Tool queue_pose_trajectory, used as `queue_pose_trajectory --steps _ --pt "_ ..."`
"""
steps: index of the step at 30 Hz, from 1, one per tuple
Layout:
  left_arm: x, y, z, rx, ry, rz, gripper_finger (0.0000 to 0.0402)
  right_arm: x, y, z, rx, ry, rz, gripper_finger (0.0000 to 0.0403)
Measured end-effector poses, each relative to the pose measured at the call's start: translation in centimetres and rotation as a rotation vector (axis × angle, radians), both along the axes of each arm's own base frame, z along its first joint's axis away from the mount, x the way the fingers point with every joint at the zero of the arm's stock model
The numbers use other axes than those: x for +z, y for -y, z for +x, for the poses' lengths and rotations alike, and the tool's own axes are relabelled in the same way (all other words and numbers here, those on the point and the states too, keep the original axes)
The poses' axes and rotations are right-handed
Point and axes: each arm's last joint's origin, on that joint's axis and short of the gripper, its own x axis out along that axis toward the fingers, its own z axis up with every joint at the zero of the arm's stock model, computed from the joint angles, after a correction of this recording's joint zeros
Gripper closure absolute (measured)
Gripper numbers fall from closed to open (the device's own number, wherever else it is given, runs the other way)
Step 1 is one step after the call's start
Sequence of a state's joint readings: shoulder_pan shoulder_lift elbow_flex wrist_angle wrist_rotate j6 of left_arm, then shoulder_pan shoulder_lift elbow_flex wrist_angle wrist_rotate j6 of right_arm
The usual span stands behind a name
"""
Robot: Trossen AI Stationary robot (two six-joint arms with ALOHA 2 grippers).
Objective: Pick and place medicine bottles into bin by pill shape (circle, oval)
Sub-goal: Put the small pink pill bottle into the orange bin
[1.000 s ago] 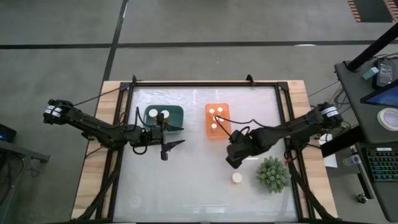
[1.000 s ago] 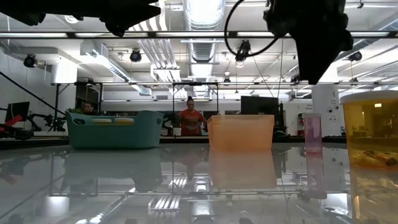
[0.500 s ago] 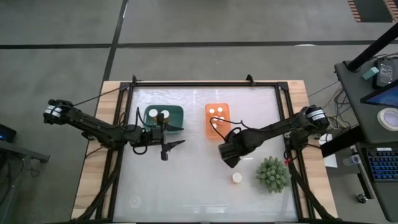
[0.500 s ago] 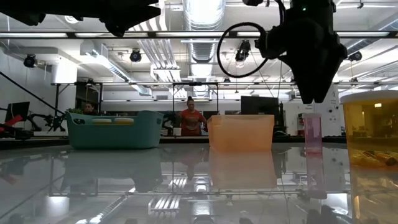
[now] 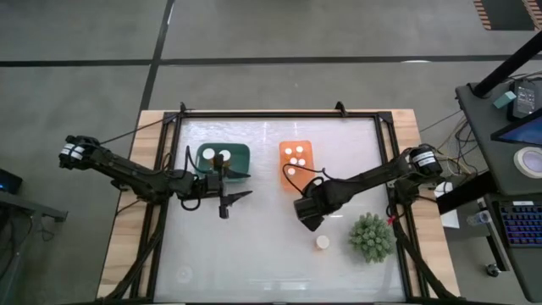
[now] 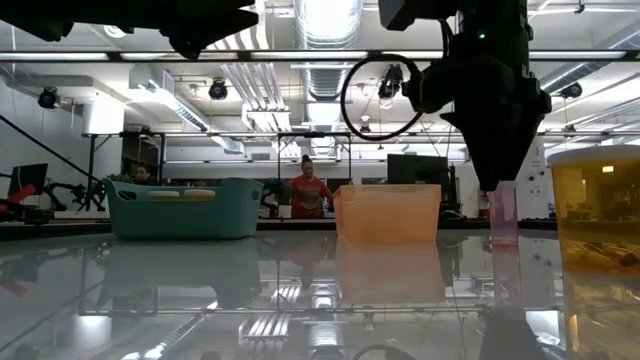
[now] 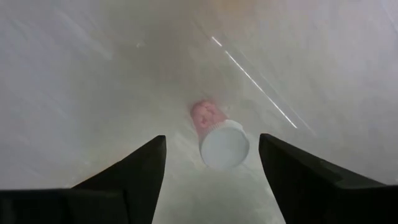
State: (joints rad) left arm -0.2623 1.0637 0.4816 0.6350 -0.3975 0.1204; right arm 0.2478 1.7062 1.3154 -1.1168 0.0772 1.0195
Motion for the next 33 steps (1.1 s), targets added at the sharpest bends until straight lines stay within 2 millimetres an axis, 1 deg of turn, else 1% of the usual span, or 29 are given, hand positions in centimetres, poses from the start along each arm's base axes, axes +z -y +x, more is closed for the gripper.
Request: queue_pose_trajectory --steps 5,19,33 --pt "0.00 0.00 0.00 0.000 0.000 0.000 0.0197 -0.37 0.01 -0.05 0.003 -0.014 -0.003 0.0167" --pt "-0.01 0.00 0.00 0.000 0.000 0.000 0.0197 -0.51 0.03 -0.09 0.010 -0.016 -0.004 0.0200" --pt "-0.01 0.00 0.00 0.000 0.000 0.000 0.0197 -0.51 0.01 0.00 0.010 -0.006 -0.003 0.0267"
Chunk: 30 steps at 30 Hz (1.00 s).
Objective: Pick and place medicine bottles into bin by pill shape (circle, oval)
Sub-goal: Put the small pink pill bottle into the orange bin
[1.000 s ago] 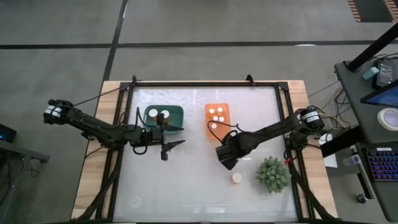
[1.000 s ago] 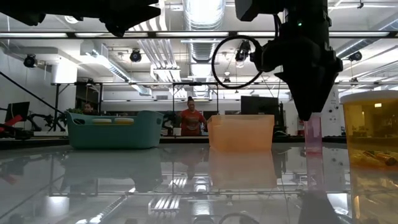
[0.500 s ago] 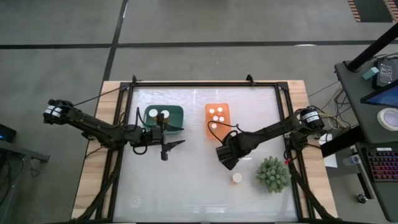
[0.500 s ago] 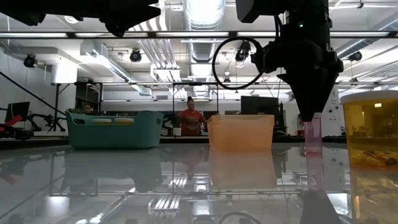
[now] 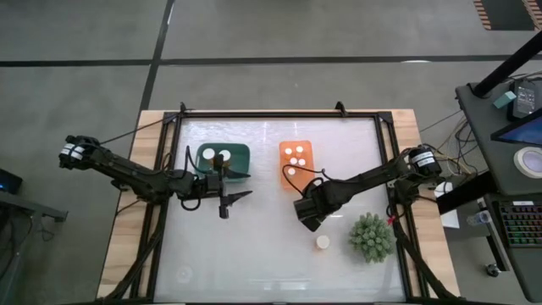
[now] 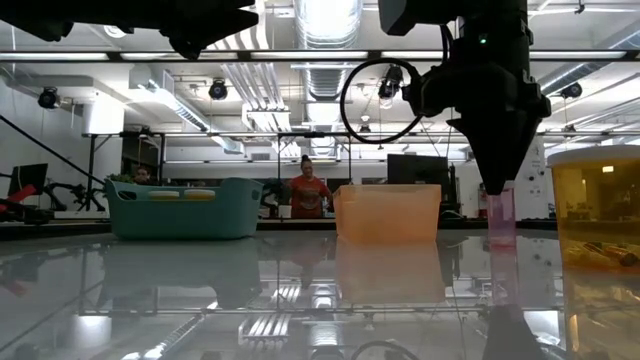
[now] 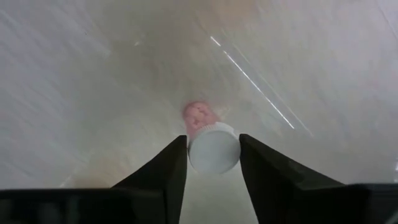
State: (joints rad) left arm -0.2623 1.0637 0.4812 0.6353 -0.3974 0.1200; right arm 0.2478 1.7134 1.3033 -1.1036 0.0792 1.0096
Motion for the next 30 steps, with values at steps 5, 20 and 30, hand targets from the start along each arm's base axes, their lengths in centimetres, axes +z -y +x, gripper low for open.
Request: queue_pose_trajectory --steps 5,20,30 --pt "0.0 0.0 0.0 0.000 0.000 0.000 0.0197 0.0 0.0 0.0 0.000 0.003 -0.002 0.0291" --pt "0.0 0.0 0.0 0.000 0.000 0.000 0.0197 1.3 0.1 0.1 0.012 -0.011 -0.001 0.0289" --pt "0.0 0.0 0.0 0.000 0.000 0.000 0.0197 4.4 0.3 1.2 0.047 0.032 0.010 0.0289"
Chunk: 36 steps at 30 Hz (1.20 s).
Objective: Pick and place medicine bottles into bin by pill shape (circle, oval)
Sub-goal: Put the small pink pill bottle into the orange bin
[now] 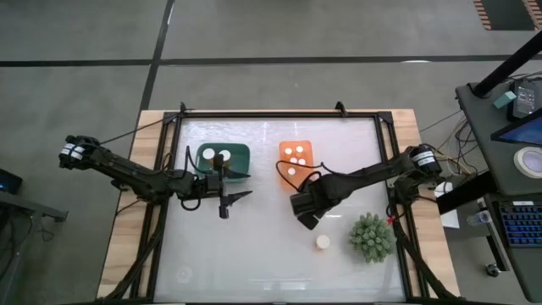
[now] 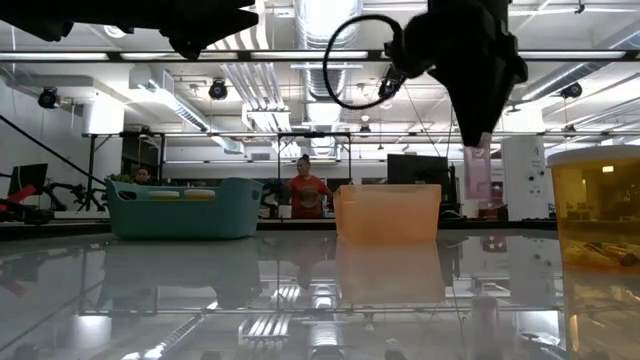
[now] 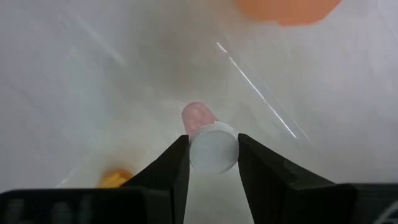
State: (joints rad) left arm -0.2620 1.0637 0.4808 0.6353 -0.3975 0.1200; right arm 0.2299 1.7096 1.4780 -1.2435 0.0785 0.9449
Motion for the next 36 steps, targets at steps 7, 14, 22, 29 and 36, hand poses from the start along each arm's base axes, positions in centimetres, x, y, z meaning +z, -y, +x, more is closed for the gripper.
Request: queue_pose_trajectory --steps 7,14,22,29,36 --pt "0.0 0.0 0.0 0.000 0.000 0.000 0.0197 1.8 1.0 0.6 0.018 0.023 0.004 0.0288" --pt "0.0 0.0 0.0 0.000 0.000 0.000 0.0197 3.0 3.1 1.4 0.039 0.061 0.007 0.0290" --pt "0.0 0.0 0.0 0.000 0.000 0.000 0.0197 4.1 6.4 1.9 0.050 0.082 -0.001 0.0290" --pt "0.0 0.0 0.0 0.000 0.000 0.003 0.0197 4.1 9.2 2.0 0.055 0.079 -0.059 0.0290" --pt "0.0 0.0 0.0 0.000 -0.002 0.017 0.0197 3.0 10.9 2.9 0.079 0.087 -0.070 0.0289"
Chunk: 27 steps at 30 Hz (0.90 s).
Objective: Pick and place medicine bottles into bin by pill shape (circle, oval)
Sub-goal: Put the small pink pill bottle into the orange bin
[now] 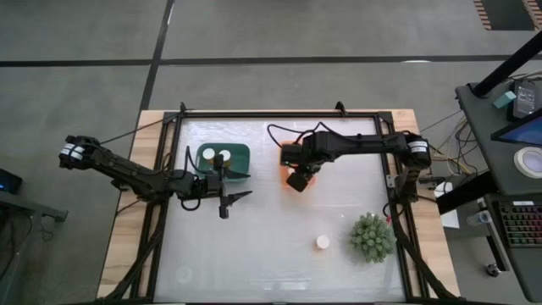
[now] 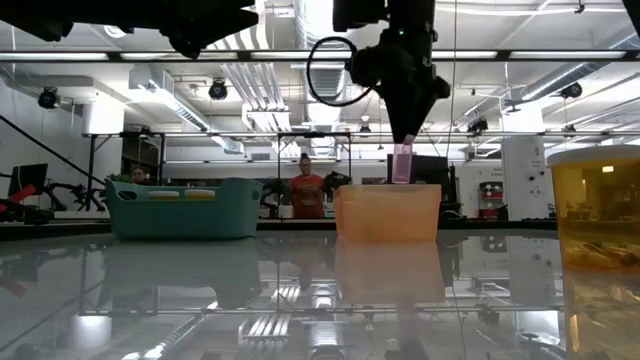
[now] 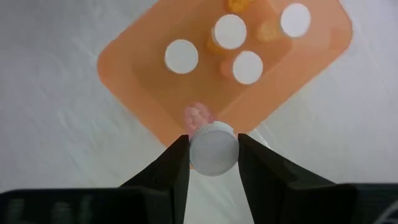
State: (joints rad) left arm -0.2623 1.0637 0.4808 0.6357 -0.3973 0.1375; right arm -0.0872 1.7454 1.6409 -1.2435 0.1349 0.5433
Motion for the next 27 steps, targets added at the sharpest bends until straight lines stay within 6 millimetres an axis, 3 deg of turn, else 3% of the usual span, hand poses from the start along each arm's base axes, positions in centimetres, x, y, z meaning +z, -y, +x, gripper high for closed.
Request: queue_pose_trajectory --steps 13,27 --pt "0.0 0.0 0.0 0.001 0.000 0.001 0.0197 -4.8 0.7 2.0 0.060 -0.142 -0.015 0.0289" --pt "0.0 0.0 0.0 0.001 -0.001 0.001 0.0197 -6.6 0.8 2.7 0.071 -0.172 -0.013 0.0288"
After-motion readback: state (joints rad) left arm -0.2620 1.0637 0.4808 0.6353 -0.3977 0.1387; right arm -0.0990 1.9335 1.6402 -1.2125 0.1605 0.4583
